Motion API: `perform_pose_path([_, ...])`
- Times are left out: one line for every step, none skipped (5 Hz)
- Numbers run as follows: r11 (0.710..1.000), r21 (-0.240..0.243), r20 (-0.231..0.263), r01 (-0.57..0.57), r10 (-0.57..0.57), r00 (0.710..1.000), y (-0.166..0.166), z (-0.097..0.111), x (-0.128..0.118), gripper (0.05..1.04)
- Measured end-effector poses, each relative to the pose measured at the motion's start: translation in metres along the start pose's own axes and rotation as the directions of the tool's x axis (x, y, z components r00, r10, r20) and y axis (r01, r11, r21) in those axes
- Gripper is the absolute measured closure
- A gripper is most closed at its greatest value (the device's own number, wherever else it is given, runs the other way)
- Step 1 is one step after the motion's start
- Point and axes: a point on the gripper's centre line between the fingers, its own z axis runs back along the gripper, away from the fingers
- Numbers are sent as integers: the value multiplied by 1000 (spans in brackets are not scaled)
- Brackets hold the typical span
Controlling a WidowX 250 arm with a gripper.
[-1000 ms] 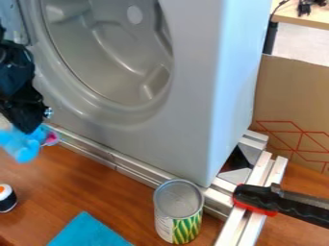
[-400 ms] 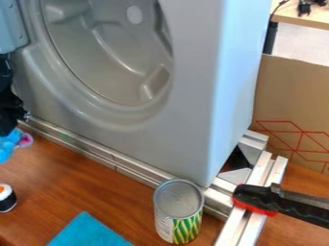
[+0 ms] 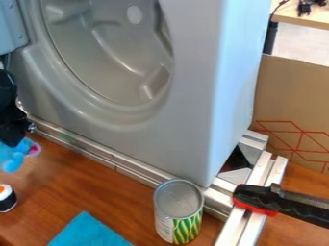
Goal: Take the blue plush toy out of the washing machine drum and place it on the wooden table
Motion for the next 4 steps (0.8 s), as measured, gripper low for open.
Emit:
perform_pose_path([998, -42, 80, 56, -52, 995, -4, -16, 12, 945])
perform_pose_path([998, -47, 104, 46, -41, 994, -2, -20, 19, 945])
perform_pose_path([999, -44, 63, 20, -17, 998, 1, -33, 13, 945])
perform_pose_path([1000, -24, 27, -9, 9, 1000, 8, -36, 11, 945])
